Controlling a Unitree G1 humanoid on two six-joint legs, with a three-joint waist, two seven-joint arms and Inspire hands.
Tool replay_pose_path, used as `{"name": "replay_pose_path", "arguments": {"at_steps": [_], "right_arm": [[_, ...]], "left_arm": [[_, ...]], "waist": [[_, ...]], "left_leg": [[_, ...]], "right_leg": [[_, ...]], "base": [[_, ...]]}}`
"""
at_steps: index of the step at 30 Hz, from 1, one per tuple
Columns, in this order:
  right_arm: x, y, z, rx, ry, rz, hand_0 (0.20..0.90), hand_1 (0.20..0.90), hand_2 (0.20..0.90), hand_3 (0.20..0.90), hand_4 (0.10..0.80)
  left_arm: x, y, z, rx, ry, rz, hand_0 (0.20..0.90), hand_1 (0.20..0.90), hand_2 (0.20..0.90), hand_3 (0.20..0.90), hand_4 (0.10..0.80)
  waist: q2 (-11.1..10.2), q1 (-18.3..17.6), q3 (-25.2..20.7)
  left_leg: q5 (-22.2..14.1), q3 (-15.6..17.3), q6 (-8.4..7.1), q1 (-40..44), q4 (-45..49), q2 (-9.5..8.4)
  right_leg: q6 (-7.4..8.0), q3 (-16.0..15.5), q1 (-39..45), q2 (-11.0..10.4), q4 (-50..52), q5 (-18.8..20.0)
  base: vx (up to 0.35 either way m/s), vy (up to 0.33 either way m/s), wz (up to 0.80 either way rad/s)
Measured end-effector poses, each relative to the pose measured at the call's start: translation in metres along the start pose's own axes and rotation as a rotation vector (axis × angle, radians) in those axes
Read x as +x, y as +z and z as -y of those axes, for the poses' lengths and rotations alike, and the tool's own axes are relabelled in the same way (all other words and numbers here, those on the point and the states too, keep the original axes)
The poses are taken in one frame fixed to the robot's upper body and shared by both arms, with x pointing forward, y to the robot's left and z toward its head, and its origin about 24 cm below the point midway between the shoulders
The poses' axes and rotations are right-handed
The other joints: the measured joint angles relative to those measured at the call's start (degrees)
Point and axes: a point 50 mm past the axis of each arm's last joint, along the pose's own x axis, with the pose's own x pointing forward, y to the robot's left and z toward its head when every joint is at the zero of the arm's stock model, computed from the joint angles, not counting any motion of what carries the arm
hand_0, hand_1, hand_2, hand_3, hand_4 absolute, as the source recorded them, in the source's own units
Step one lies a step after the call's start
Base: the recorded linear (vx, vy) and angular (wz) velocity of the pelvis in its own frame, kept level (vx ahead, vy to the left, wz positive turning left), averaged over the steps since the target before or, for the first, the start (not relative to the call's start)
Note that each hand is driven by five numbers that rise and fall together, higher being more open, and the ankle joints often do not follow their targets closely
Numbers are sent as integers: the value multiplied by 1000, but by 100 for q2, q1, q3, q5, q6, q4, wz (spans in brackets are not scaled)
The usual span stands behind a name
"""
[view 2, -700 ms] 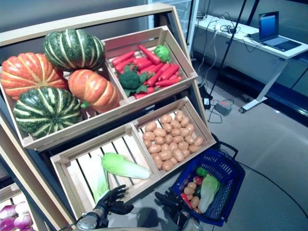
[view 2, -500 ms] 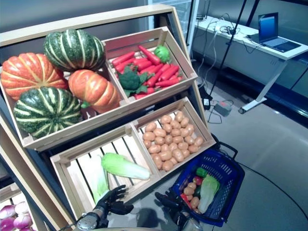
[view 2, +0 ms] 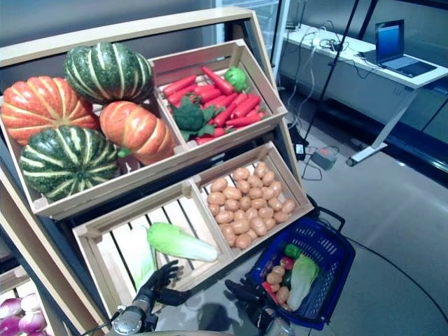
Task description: Put vegetables into the basket
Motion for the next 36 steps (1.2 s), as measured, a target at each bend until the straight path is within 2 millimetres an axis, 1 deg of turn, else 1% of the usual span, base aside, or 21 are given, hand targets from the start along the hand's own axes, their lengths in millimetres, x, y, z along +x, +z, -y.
{"name": "replay_pose_path", "arguments": {"at_steps": [6, 8, 10, 11, 15, 17, 20, 23, 26, 27, 29, 31, 32, 34, 35, 36], "right_arm": [[0, 5, 2, -4, -43, 43, 900, 900, 900, 900, 800], [-1, 9, 4, -9, -74, 66, 900, 900, 900, 900, 800], [-2, 14, 3, -12, -80, 92, 900, 900, 900, 900, 800], [-2, 16, 2, -14, -75, 101, 900, 900, 900, 900, 800], [-5, 31, -4, -32, -24, 169, 900, 900, 900, 900, 800], [-6, 36, -6, -40, -4, 195, 900, 900, 900, 900, 800], [-7, 40, -6, -47, 13, 220, 900, 900, 900, 900, 800], [-9, 47, 1, -65, 1, 235, 900, 900, 900, 900, 800], [-11, 58, 9, -90, -19, 254, 900, 900, 900, 900, 800], [-11, 62, 11, -94, -27, 262, 900, 900, 900, 900, 800], [-12, 66, 15, -98, -37, 271, 900, 900, 900, 900, 800], [-13, 73, 19, -99, -52, 283, 900, 900, 900, 900, 800], [-13, 79, 20, -108, -56, 293, 900, 900, 900, 900, 800], [-9, 99, 13, -128, -45, 331, 900, 900, 900, 900, 800], [-8, 104, 10, -131, -38, 343, 900, 900, 900, 900, 800], [-6, 112, 5, -138, -24, 362, 900, 900, 900, 900, 800]], "left_arm": [[1, 14, -5, 111, 51, 98, 900, 900, 900, 900, 800], [2, 24, -9, 151, 85, 160, 900, 900, 900, 900, 800], [2, 37, -17, 228, 124, 244, 900, 900, 900, 900, 800], [1, 41, -19, 249, 135, 268, 900, 900, 900, 900, 800], [-2, 65, -32, 418, 198, 441, 900, 900, 900, 900, 800], [-3, 69, -38, 512, 219, 489, 900, 900, 900, 900, 800], [-4, 68, -42, 603, 235, 502, 900, 900, 900, 900, 800], [-1, 69, -44, 679, 247, 490, 900, 900, 900, 900, 800], [9, 75, -45, 830, 258, 488, 900, 900, 900, 900, 800], [12, 75, -46, 877, 262, 475, 900, 900, 900, 900, 800], [17, 77, -49, 939, 277, 449, 900, 900, 900, 900, 800], [24, 84, -53, 987, 299, 434, 900, 900, 900, 900, 800], [27, 89, -55, 1003, 320, 428, 900, 900, 900, 900, 800], [35, 102, -61, 1033, 361, 424, 900, 900, 900, 900, 800], [37, 106, -62, 1039, 371, 427, 900, 900, 900, 900, 800], [41, 114, -66, 1051, 392, 430, 900, 900, 900, 900, 800]], "waist": [[11, -14, 36], [26, -11, 104], [47, -10, 166], [57, -10, 181], [142, -49, 243], [155, -87, 249], [164, -168, 254], [245, -205, 304], [369, -243, 417], [407, -307, 471], [442, -351, 534], [470, -388, 642], [470, -449, 722], [470, -466, 888], [459, -478, 966], [418, -470, 1133]], "left_leg": [[1, 0, -1, -2, 0, 6], [2, 1, 0, -4, 0, 6], [4, 8, -1, -13, 0, 6], [4, 11, -1, -16, 0, 6], [2, 75, 1, -23, 0, 6], [2, 88, 1, -35, -1, 7], [-1, 106, 5, -41, 0, 8], [2, 181, 20, -160, 3, 9], [26, 261, 49, -321, 19, -8], [25, 269, 50, -321, 18, -16], [25, 276, 50, -316, 19, -14], [25, 278, 49, -319, 29, -5], [22, 281, 52, -388, 102, -3], [21, 298, 53, -634, 261, 12], [20, 307, 53, -679, 315, 10], [18, 349, 55, -715, 411, 17]], "right_leg": [[0, 1, -6, -3, -1, -2], [0, 2, -7, -3, -1, -1], [0, 8, -23, -4, -1, -1], [0, 10, -27, -3, -1, -1], [1, 36, -55, -4, -3, 0], [1, 45, -72, -1, -4, 0], [1, 70, -100, -6, -1, 0], [6, 188, -313, -21, 29, 20], [-2, 284, -489, -33, 31, 90], [2, 293, -490, -38, 26, 96], [3, 303, -495, -37, 27, 97], [2, 304, -501, -33, 37, 97], [-10, 308, -591, -50, 114, 83], [-43, 347, -883, -68, 340, 61], [-56, 353, -946, -74, 417, 49], [-82, 415, -1047, -92, 566, 16]], "base": [[0, 0, 0], [21, 8, 0], [38, 17, -1], [33, 12, -2], [73, 20, -4], [75, 26, -3], [8, 41, -5], [-99, 75, -17], [-30, 65, -12], [8, 45, -10], [-27, 37, -4], [-93, 22, -2], [-106, 10, -6], [-105, 16, -11], [-97, 20, -19], [-109, 19, -23]]}}
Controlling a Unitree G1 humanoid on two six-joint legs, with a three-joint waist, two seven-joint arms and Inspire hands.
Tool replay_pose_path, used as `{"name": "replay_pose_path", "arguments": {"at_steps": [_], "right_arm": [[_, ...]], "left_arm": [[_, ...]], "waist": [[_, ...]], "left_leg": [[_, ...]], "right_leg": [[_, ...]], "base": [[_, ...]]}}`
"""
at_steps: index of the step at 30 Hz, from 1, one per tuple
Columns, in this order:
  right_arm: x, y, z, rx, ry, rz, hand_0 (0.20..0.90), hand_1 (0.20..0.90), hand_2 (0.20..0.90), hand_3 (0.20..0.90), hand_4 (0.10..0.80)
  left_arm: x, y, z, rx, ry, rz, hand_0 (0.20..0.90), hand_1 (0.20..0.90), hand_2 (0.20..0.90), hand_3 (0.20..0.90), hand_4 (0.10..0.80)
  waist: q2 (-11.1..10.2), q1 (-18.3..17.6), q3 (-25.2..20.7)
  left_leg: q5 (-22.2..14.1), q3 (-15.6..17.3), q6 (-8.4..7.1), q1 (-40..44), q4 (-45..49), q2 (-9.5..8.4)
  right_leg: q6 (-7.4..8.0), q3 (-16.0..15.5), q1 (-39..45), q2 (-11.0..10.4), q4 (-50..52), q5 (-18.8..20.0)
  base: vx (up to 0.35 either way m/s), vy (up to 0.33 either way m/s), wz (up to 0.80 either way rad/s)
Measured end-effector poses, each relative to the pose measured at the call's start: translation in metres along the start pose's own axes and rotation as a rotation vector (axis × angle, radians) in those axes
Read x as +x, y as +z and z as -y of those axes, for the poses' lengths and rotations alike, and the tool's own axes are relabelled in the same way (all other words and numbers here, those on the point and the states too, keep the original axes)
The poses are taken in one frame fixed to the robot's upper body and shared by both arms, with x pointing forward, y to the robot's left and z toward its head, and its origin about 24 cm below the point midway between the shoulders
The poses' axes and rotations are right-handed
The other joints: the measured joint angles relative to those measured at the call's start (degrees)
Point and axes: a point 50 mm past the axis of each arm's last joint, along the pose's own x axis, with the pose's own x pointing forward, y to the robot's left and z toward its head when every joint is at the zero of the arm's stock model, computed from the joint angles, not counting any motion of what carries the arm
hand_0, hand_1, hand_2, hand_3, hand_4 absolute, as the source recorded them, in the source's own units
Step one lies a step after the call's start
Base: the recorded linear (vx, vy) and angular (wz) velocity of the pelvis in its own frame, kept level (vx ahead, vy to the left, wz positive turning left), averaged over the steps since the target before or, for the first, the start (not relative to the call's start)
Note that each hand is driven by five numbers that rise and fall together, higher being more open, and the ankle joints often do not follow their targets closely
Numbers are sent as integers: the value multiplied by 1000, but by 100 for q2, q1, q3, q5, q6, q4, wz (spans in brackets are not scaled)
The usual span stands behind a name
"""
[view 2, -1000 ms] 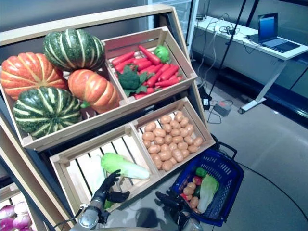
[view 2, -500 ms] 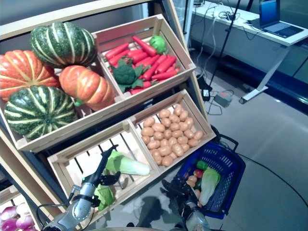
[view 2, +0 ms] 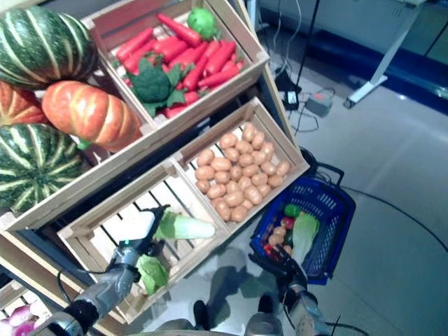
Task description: Put vegetables into the basket
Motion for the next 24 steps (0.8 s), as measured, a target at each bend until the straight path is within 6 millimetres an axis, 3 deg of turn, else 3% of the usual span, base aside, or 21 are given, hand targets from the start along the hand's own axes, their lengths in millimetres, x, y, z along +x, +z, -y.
{"name": "replay_pose_path", "arguments": {"at_steps": [4, 9, 15, 24], "right_arm": [[12, 21, -16, -3, 44, 56, 900, 900, 900, 900, 800], [16, 27, -19, -3, 47, 65, 900, 900, 900, 900, 800], [19, 32, -24, -3, 58, 73, 900, 900, 900, 900, 800], [27, 51, -41, -8, 97, 117, 900, 900, 900, 900, 800]], "left_arm": [[17, 0, -16, 45, 45, 0, 900, 900, 900, 900, 800], [30, -8, -35, 87, 100, -28, 900, 900, 900, 900, 800], [39, -16, -50, 118, 133, -66, 900, 900, 900, 900, 800], [66, -6, -87, 147, 240, -56, 900, 900, 900, 900, 800]], "waist": [[-156, -31, 325], [-435, -21, 632], [-465, -124, 856], [-571, -151, 1070]], "left_leg": [[-130, 88, -7, -372, 450, 48], [-502, 151, -7, -1019, 1485, 58], [-1001, 46, -66, -1852, 2784, 317], [-1475, -117, -82, -2992, 4234, 552]], "right_leg": [[-91, 135, -650, -107, 960, -358], [-194, 357, -1498, -355, 2303, -884], [-333, 422, -2167, -362, 3266, -1215], [-501, 534, -3257, -443, 4578, -1670]], "base": [[-126, 18, -13], [-80, 13, -4], [-65, 2, -1], [-28, 1, 0]]}}
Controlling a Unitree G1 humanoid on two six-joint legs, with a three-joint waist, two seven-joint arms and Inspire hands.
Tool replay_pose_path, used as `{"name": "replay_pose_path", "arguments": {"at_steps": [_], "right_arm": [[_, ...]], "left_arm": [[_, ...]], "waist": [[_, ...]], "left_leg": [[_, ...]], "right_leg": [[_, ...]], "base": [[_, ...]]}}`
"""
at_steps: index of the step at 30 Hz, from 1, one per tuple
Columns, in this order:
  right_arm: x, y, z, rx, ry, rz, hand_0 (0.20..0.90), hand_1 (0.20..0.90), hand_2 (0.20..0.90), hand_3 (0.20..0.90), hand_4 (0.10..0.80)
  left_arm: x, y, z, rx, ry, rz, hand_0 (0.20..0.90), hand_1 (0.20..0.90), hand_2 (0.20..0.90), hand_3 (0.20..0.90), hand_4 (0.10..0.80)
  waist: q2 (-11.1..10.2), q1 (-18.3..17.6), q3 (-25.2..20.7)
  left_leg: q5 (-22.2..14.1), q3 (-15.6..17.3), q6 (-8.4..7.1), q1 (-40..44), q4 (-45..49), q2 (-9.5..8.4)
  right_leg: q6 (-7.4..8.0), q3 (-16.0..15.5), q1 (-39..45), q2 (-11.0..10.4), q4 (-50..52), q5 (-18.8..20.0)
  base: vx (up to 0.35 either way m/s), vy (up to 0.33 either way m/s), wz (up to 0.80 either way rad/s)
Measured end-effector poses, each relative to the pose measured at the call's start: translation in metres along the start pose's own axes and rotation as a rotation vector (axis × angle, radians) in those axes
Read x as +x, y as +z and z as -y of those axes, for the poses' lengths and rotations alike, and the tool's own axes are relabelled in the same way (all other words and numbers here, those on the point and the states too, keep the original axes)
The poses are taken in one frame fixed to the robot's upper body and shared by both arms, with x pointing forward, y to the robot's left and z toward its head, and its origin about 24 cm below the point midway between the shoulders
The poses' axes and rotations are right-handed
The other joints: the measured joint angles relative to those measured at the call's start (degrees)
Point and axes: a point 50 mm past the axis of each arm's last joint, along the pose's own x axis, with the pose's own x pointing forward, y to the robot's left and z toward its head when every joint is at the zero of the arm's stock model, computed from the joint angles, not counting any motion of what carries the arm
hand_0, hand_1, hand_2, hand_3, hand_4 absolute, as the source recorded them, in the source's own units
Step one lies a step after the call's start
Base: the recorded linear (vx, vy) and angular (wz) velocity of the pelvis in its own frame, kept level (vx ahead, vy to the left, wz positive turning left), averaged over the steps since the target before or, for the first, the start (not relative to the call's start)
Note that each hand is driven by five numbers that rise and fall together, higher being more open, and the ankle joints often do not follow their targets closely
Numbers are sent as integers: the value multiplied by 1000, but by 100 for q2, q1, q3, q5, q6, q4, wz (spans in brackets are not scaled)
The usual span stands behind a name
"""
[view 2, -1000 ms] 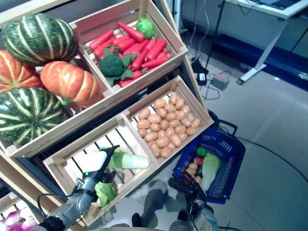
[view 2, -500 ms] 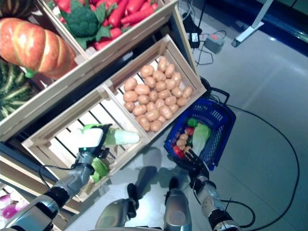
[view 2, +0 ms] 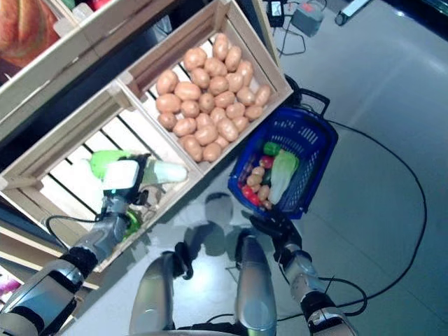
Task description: Put vegetables into the basket
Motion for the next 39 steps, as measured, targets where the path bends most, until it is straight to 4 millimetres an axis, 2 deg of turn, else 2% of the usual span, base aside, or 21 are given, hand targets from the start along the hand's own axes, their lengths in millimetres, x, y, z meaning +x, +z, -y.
{"name": "replay_pose_path", "arguments": {"at_steps": [4, 13, 15, 22, 29, 39], "right_arm": [[3, 5, -3, 2, 2, 14, 900, 900, 900, 900, 800], [5, 16, -8, 28, 15, 48, 900, 900, 900, 900, 800], [7, 21, -11, 33, 21, 60, 900, 900, 900, 900, 800], [10, 30, -17, 67, 42, 90, 900, 900, 900, 900, 800], [10, 37, -23, 109, 67, 115, 900, 900, 900, 900, 800], [11, 42, -29, 112, 74, 133, 900, 900, 900, 900, 800]], "left_arm": [[4, -3, -6, 16, 16, -3, 900, 900, 900, 900, 800], [31, -12, -47, 105, 132, 1, 900, 900, 900, 900, 800], [36, -13, -54, 123, 135, -4, 900, 900, 900, 900, 800], [43, -9, -62, 171, 145, 20, 900, 900, 900, 900, 800], [53, 9, -68, 342, 118, 137, 900, 900, 900, 900, 800], [62, 9, -80, 389, 89, 83, 900, 900, 900, 900, 800]], "waist": [[-14, -9, 34], [-42, -59, 65], [-69, -107, 135], [-87, -213, 154], [-89, -277, 160], [-92, -299, 218]], "left_leg": [[-114, -79, -27, -411, 402, 55], [-234, -277, -77, -1348, 1107, 129], [-306, -289, -72, -1511, 1322, 193], [-388, -323, -76, -1934, 1665, 261], [-421, -352, -63, -2198, 1844, 291], [-481, -308, -76, -2324, 1954, 415]], "right_leg": [[-53, 16, -398, -26, 402, -129], [-158, 23, -1282, -44, 1082, -281], [-191, 16, -1424, -34, 1241, -322], [-220, 78, -1857, -9, 1542, -360], [-212, 135, -2132, 27, 1665, -351], [-210, 169, -2278, 144, 1693, -345]], "base": [[-3, 3, 1], [-7, 0, 2], [0, 0, 0], [-9, -12, -3], [-12, -26, -2], [-21, -30, -6]]}}
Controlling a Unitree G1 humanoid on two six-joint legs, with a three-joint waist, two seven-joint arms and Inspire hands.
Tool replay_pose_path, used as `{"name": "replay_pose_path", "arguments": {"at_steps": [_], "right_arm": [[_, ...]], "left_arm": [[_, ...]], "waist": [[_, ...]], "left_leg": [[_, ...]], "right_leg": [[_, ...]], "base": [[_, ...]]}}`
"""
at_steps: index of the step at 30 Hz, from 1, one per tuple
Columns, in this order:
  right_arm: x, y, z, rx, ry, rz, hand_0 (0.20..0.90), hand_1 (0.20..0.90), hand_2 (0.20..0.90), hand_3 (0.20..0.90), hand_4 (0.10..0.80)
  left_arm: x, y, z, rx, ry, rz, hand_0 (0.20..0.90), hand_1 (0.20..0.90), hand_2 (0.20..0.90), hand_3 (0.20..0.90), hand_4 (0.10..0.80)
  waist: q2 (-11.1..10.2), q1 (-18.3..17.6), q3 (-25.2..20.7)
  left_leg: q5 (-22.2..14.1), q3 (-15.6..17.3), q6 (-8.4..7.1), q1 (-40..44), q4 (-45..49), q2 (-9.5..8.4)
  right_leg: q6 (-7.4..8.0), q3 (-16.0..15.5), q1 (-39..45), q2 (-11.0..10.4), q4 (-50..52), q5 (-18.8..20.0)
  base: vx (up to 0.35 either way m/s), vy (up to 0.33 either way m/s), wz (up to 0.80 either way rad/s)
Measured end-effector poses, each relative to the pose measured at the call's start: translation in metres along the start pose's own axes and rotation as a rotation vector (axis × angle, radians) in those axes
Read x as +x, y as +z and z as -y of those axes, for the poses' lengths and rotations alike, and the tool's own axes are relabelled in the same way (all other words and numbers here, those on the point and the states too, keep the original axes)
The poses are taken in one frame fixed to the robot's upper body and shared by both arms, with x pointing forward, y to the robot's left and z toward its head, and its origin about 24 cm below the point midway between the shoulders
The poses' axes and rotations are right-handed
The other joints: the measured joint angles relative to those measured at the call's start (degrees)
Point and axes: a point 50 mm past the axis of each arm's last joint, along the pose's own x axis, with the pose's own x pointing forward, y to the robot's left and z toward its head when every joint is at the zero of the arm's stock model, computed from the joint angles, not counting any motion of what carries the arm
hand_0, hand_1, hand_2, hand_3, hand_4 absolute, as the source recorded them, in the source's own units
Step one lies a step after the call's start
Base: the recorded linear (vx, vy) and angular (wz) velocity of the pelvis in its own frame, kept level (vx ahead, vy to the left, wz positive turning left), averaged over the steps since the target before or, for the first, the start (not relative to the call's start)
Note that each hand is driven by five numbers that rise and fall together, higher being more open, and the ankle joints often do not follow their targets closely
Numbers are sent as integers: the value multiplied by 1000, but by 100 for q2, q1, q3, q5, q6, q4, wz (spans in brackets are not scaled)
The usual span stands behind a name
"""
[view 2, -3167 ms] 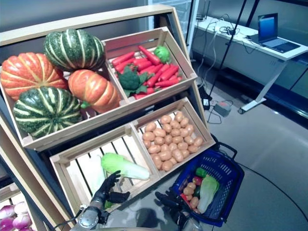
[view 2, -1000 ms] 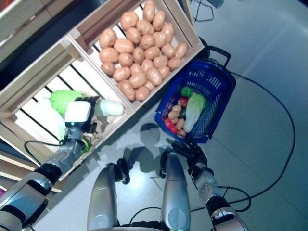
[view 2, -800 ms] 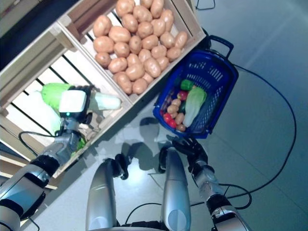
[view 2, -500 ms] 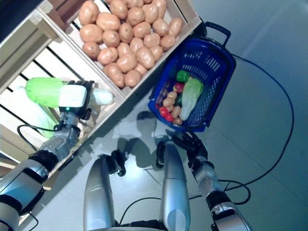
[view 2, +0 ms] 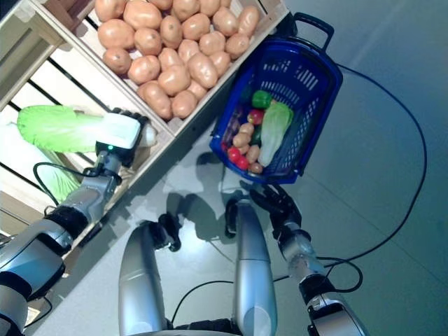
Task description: Put vegetables into the basket
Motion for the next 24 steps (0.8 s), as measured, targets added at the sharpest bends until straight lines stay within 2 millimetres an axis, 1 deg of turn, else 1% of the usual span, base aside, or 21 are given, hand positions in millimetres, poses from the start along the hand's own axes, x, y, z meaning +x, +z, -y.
{"name": "replay_pose_path", "arguments": {"at_steps": [5, 8, 12, 14, 15, 16, 17, 18, 19, 20, 22, 24], "right_arm": [[0, 6, -6, 40, -10, 25, 900, 900, 900, 900, 800], [-1, 14, -10, 51, 2, 59, 900, 900, 900, 900, 800], [-1, 26, -15, 76, 25, 114, 900, 900, 900, 900, 800], [0, 31, -18, 80, 37, 142, 900, 900, 900, 900, 800], [1, 35, -21, 84, 44, 155, 900, 900, 900, 900, 800], [2, 38, -24, 87, 53, 169, 900, 900, 900, 900, 800], [1, 37, -22, 93, 48, 173, 900, 900, 900, 900, 800], [0, 37, -21, 104, 38, 181, 900, 900, 900, 900, 800], [3, 42, -21, 115, 31, 192, 900, 900, 900, 900, 800], [6, 48, -25, 141, 30, 208, 900, 900, 900, 900, 800], [7, 52, -27, 142, 33, 219, 900, 900, 900, 900, 800], [7, 53, -25, 141, 27, 221, 900, 900, 900, 900, 800]], "left_arm": [[7, -2, -13, 10, 61, -29, 900, 900, 900, 900, 800], [12, -4, -24, 5, 116, -40, 900, 900, 900, 900, 800], [22, -6, -43, -23, 165, -63, 900, 900, 900, 900, 800], [28, -8, -55, -25, 183, -75, 900, 900, 900, 900, 800], [31, -11, -60, -27, 191, -88, 665, 665, 665, 665, 643], [33, -12, -64, -29, 189, -96, 396, 396, 396, 396, 464], [36, -12, -67, -30, 179, -94, 300, 300, 300, 300, 400], [39, -13, -75, -25, 181, -88, 300, 300, 300, 300, 400], [43, -17, -85, -24, 197, -94, 300, 300, 300, 300, 400], [44, -23, -90, -16, 208, -107, 300, 300, 300, 300, 400], [45, -30, -90, -19, 203, -135, 300, 300, 300, 300, 400], [43, -35, -81, -25, 170, -155, 300, 300, 300, 300, 400]], "waist": [[6, 23, 16], [19, 78, 14], [19, 137, 14], [22, 138, 13], [27, 150, 14], [29, 202, 13], [-1, 174, 11], [-60, 101, 3], [-20, 49, 28], [-15, 55, 27], [-23, 6, 29], [-22, -12, 29]], "left_leg": [[-41, 5, 10, -222, 164, 71], [-55, -2, -9, -496, 276, 80], [-57, -33, -1, -860, 322, 55], [-79, -109, 35, -1091, 343, -6], [-119, -178, 109, -1209, 314, -10], [-107, -206, 180, -1291, 293, 51], [-74, -166, 219, -1406, 376, 114], [-59, -82, 185, -1470, 414, 67], [-96, -99, 232, -1595, 582, 86], [-107, -105, 253, -1423, 715, 74], [-62, -105, 81, -1255, 769, 73], [-81, -61, 87, -1099, 718, 82]], "right_leg": [[15, 17, -219, 33, 89, 12], [15, 34, -495, 29, 170, 12], [42, -3, -843, -50, 189, 26], [158, -51, -1019, -67, 136, 90], [247, -92, -1093, -62, 74, 136], [251, -120, -1170, -48, 319, 117], [64, 39, -1137, -79, 1071, -55], [38, 208, -827, -107, 1036, -747], [135, 135, -940, -134, 1047, -709], [179, 127, -1027, -87, 1032, -683], [143, 115, -1020, -90, 997, -638], [102, 111, -921, -101, 893, -504]], "base": [[-47, -7, -6], [-56, -11, -5], [-65, -27, -1], [-69, -31, 4], [-54, -23, -6], [-61, -23, 8], [-60, -20, 48], [-73, -17, 69], [-71, -7, 49], [-55, -3, 6], [-36, 5, -16], [-32, 9, -26]]}}
